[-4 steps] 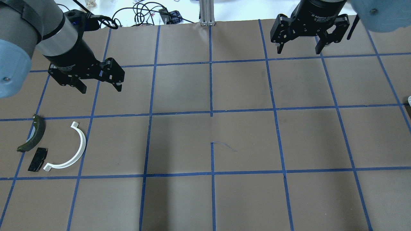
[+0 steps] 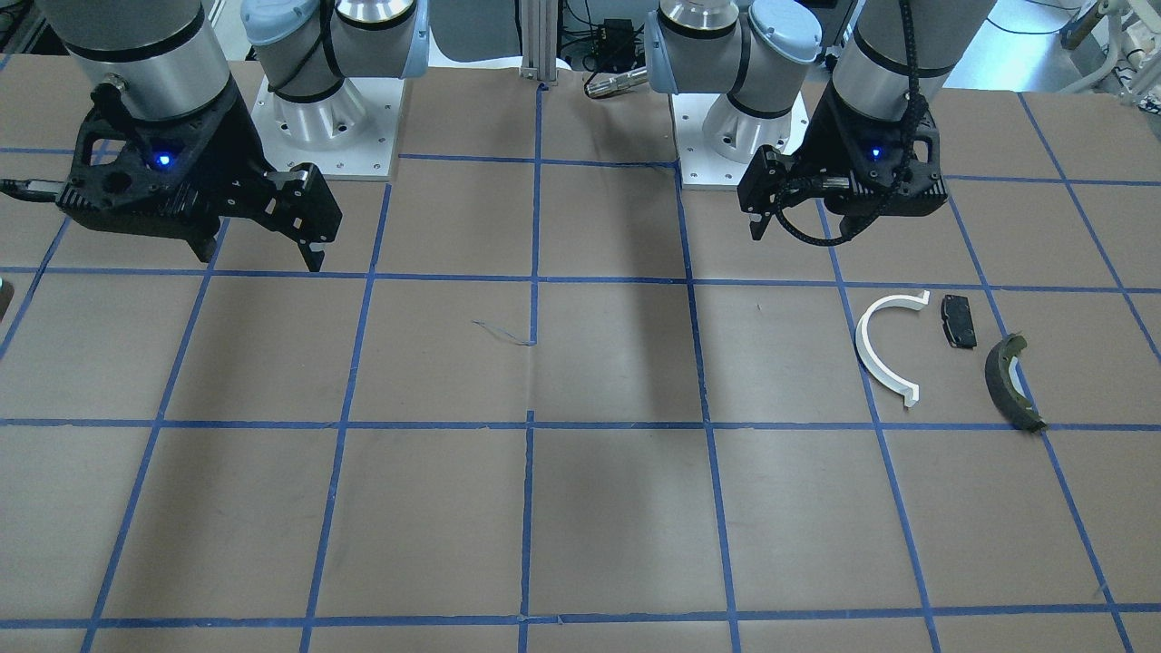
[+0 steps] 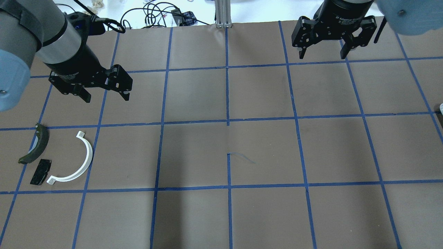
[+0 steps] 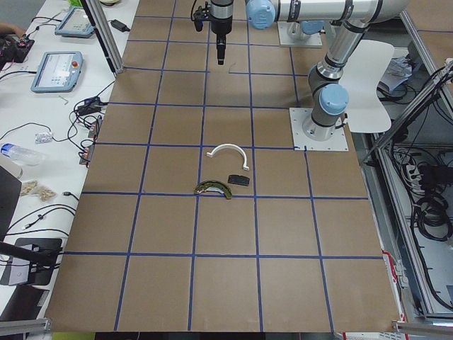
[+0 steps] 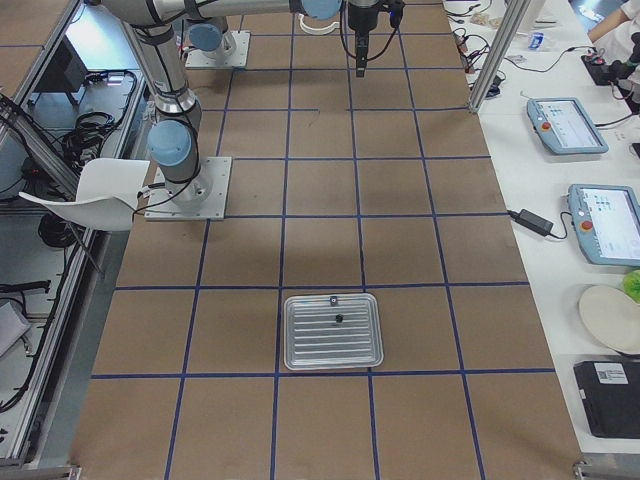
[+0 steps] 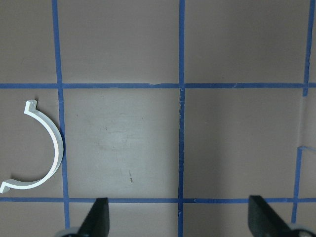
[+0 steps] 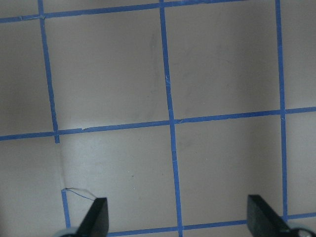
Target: Place bearing gear from tray to pile
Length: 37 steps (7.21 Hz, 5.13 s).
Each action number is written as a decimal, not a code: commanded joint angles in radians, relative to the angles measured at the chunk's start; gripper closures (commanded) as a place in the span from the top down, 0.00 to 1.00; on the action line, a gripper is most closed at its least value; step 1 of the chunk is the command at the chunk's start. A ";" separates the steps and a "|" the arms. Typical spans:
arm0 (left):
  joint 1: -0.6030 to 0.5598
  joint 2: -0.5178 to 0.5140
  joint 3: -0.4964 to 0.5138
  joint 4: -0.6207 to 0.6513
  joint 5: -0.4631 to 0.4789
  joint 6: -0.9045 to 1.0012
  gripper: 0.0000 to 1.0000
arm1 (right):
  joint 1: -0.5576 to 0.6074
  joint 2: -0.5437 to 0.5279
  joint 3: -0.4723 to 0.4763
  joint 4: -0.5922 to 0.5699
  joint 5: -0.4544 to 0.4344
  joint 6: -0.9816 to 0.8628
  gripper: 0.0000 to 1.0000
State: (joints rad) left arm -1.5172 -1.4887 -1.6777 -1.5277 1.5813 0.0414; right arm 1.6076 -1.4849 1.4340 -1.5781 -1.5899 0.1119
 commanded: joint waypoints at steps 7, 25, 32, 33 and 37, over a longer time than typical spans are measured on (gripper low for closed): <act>0.000 0.008 -0.008 0.001 0.002 0.000 1.00 | -0.704 0.093 0.000 0.023 -0.044 -1.308 1.00; -0.001 0.025 -0.086 0.038 0.005 0.002 1.00 | -0.991 0.495 0.203 -0.640 -0.013 -2.180 0.73; -0.001 0.041 -0.146 0.123 0.025 0.000 1.00 | -0.996 0.462 0.241 -0.655 -0.019 -2.158 0.04; -0.001 0.041 -0.146 0.123 0.025 0.000 1.00 | -0.994 0.431 0.232 -0.654 -0.007 -2.157 0.04; 0.000 0.051 -0.187 0.150 0.037 0.002 1.00 | -0.777 0.223 0.241 -0.522 0.107 -1.866 0.05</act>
State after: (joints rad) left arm -1.5172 -1.4447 -1.8394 -1.3934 1.6094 0.0419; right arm 0.7116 -1.2084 1.6722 -2.1399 -1.5012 -1.8657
